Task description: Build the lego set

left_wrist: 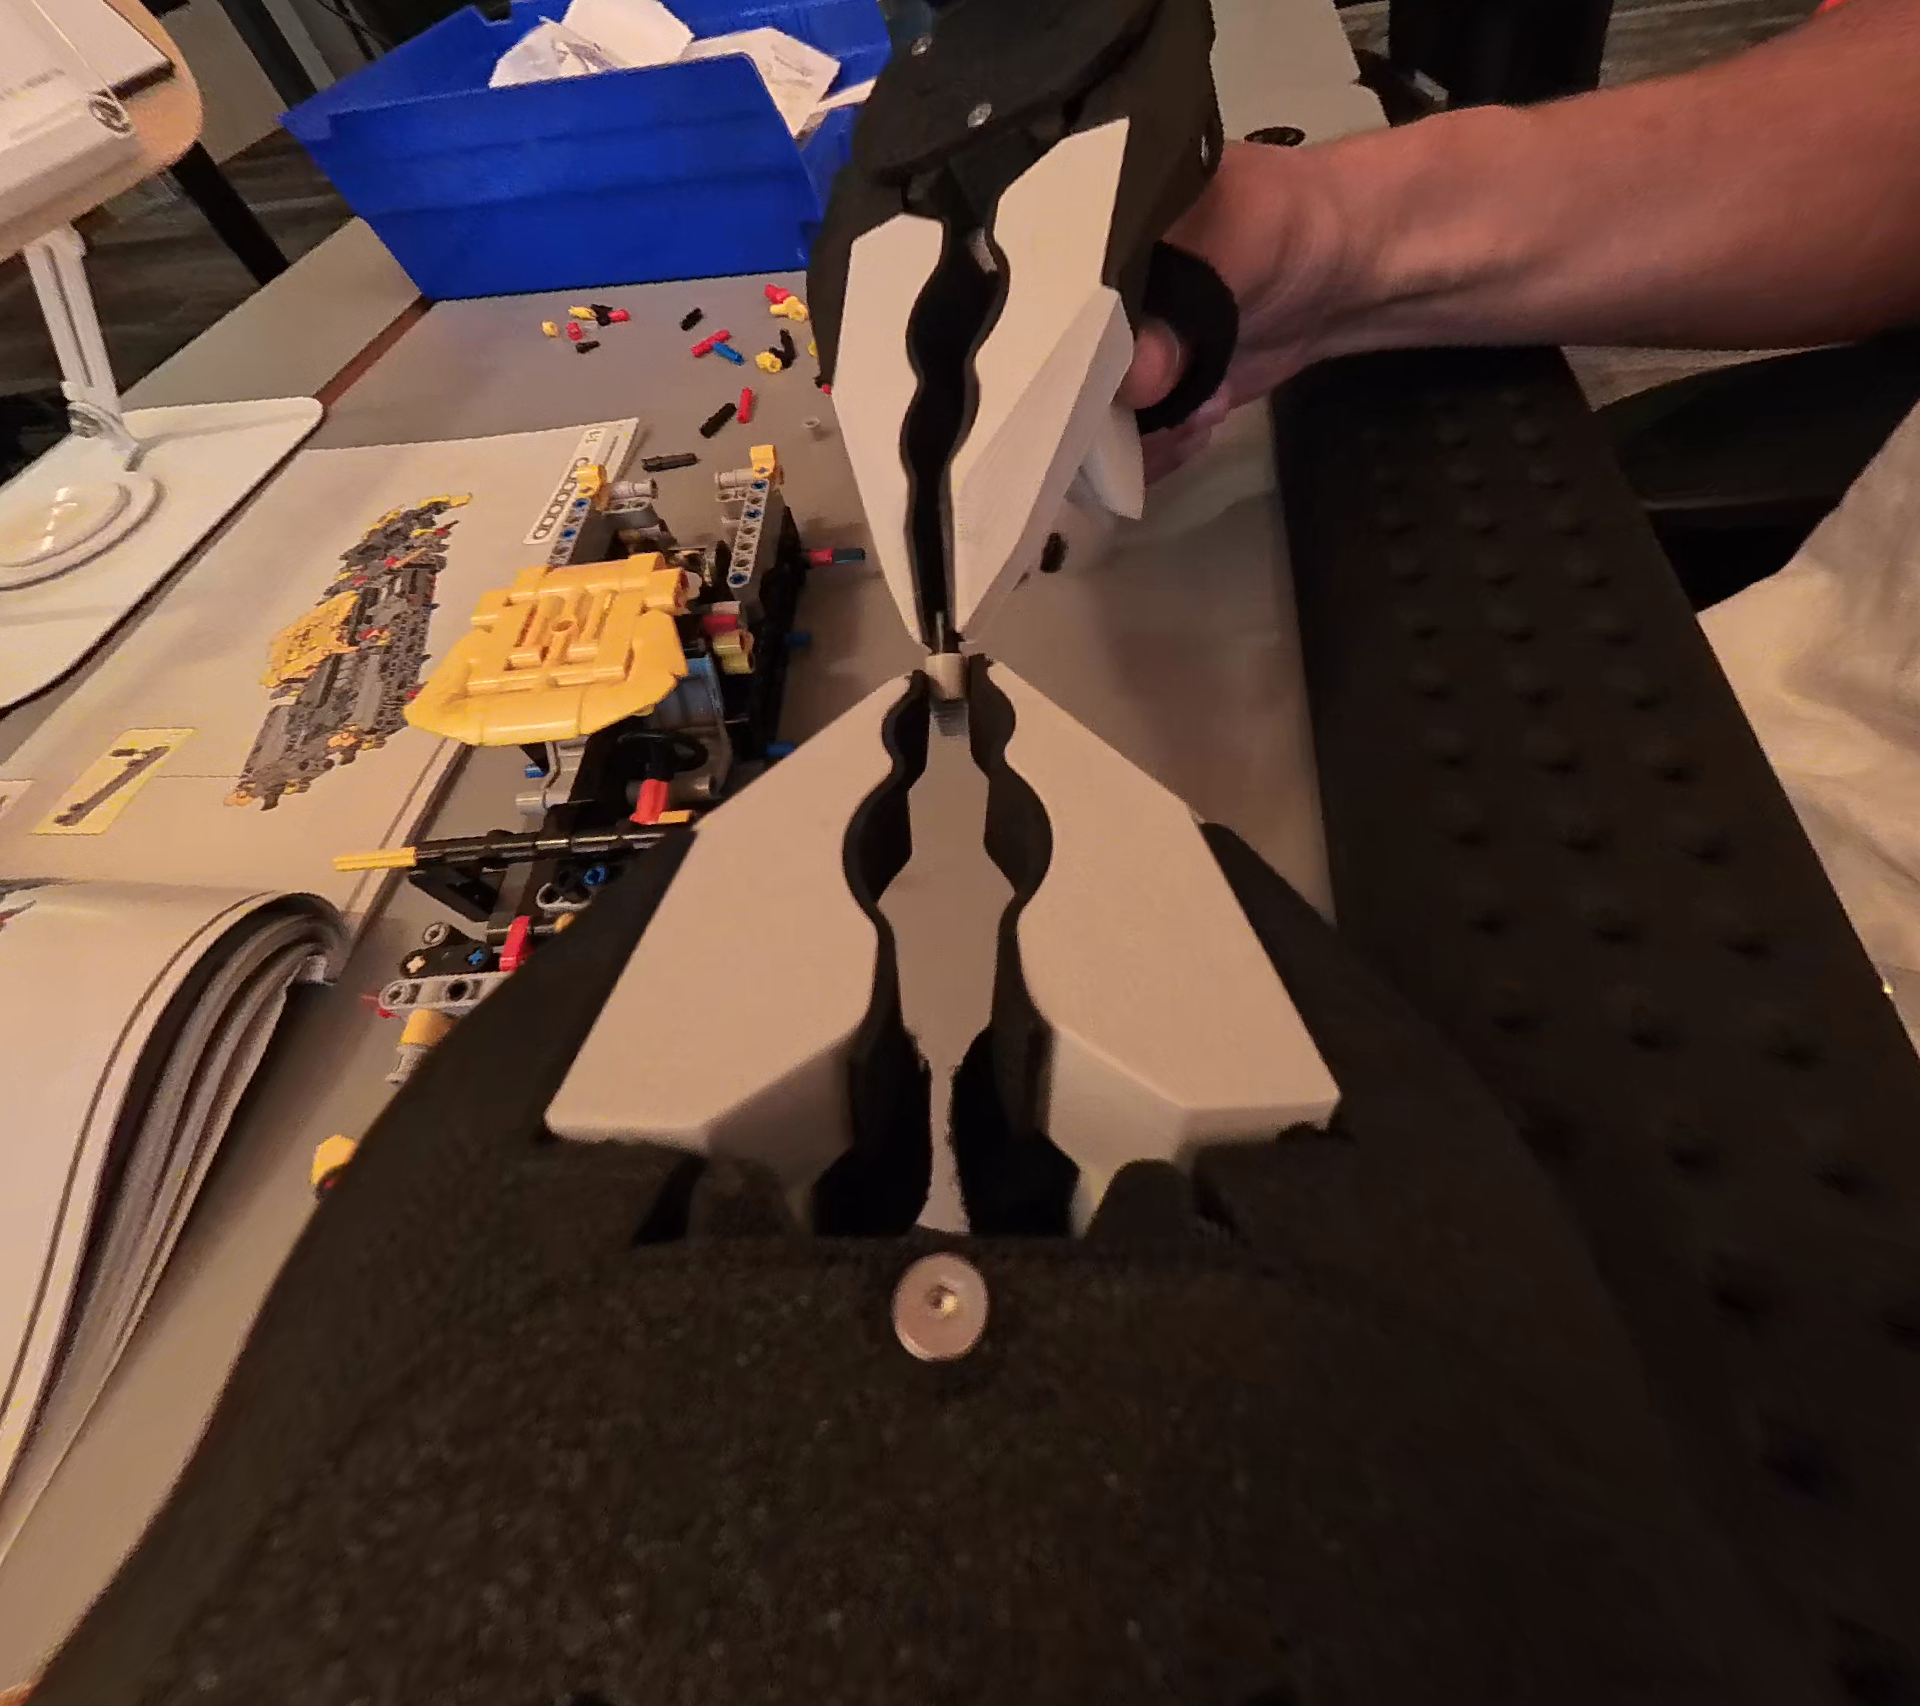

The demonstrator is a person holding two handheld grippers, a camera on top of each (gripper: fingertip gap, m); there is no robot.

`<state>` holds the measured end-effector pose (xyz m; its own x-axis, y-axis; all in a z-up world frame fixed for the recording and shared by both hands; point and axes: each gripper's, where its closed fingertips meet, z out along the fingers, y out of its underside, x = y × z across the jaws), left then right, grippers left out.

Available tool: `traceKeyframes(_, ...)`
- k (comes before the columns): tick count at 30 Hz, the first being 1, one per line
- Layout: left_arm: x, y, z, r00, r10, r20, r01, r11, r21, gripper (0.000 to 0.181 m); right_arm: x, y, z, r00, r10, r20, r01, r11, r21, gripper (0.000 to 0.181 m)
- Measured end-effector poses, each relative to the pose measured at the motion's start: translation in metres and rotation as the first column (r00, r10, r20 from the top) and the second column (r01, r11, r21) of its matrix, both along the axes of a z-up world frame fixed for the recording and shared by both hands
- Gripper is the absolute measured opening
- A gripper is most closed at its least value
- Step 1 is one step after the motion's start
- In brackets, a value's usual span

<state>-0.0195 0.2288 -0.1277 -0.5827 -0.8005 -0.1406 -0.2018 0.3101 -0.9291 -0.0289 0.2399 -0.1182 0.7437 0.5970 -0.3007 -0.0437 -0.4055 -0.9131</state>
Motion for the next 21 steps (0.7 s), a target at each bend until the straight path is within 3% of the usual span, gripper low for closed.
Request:
traceKeyframes(4,0.002,-0.006,0.002,1.000,-0.016,0.003,0.016,0.999,-0.036,0.007,0.005,-0.008,0.004,0.998,0.027,0.050,-0.025,0.999,-0.043,0.004)
traceKeyframes(6,0.003,-0.001,-0.004,1.000,0.007,-0.017,-0.008,1.000,-0.010,0.007,0.036,-0.015,0.011,0.992,-0.060,0.111,0.064,0.997,-0.031,0.015)
traceKeyframes(9,0.005,0.012,0.004,0.998,0.058,-0.005,-0.058,0.996,-0.069,0.007,0.102,-0.052,-0.023,0.925,-0.142,0.353,0.229,0.949,-0.218,0.014)
traceKeyframes(11,0.005,0.016,0.013,0.998,0.069,0.007,-0.067,0.989,-0.131,0.007,0.120,-0.080,-0.046,0.888,-0.120,0.444,0.276,0.912,-0.304,0.018)
traceKeyframes(14,0.006,0.017,0.010,0.997,0.080,0.002,-0.079,0.990,-0.116,0.007,0.109,-0.103,-0.072,0.885,-0.053,0.463,0.253,0.889,-0.381,0.022)
traceKeyframes(18,0.007,0.016,0.003,0.996,0.084,-0.014,-0.085,0.993,-0.084,0.007,0.104,-0.103,-0.091,0.837,-0.054,0.545,0.259,0.916,-0.308,0.020)
traceKeyframes(21,0.007,0.016,0.004,0.997,0.082,-0.015,-0.083,0.992,-0.098,0.007,0.101,-0.099,-0.093,0.853,-0.056,0.519,0.233,0.930,-0.283,0.017)
